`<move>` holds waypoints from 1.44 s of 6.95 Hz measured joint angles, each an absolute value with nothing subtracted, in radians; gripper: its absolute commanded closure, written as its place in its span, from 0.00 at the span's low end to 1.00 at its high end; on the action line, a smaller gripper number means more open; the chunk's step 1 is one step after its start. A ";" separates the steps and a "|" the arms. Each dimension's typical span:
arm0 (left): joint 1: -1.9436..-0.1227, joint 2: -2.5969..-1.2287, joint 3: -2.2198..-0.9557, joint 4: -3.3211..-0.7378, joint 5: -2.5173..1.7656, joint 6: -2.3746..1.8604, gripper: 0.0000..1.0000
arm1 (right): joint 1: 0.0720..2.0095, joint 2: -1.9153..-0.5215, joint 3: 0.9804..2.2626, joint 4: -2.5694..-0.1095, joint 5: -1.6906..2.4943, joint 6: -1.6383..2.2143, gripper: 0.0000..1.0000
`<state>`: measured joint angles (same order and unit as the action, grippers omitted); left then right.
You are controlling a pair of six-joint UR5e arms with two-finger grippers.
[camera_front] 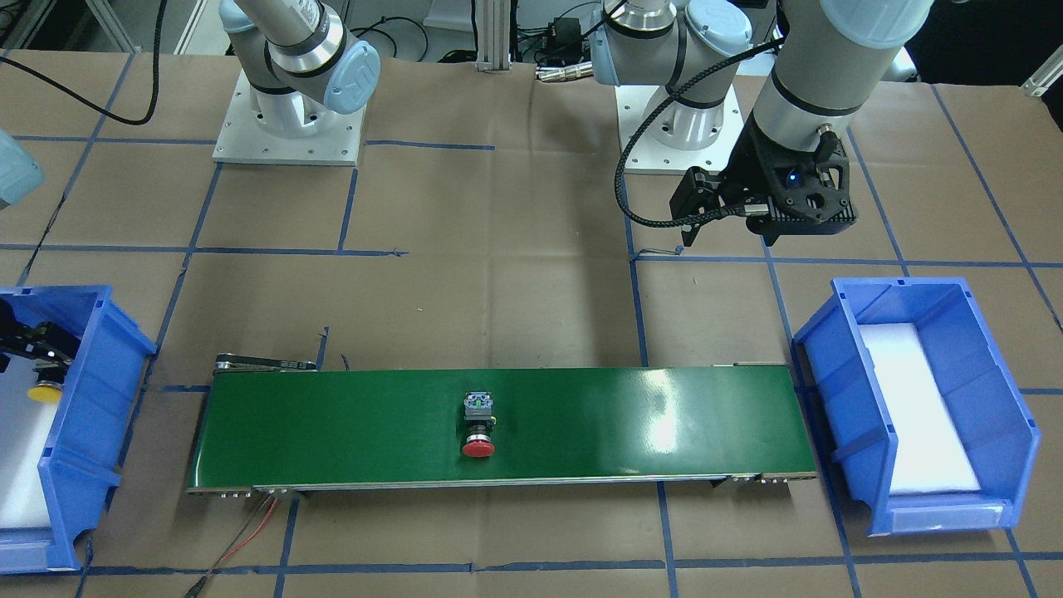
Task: Transport two buttons from left to right
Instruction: 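Release the yellow button in the bin and raise the right gripper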
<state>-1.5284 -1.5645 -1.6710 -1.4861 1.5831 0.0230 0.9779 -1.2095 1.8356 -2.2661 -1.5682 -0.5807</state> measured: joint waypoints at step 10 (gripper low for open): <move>-1.528 -1.563 -1.673 -1.483 1.583 0.023 0.00 | 1.315 -1.418 1.640 -2.041 -1.541 -0.159 0.00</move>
<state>-1.5283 -1.5626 -1.6732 -1.4834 1.5831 0.0233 1.3154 -1.4185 1.6399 -2.0407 -1.5405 -0.1590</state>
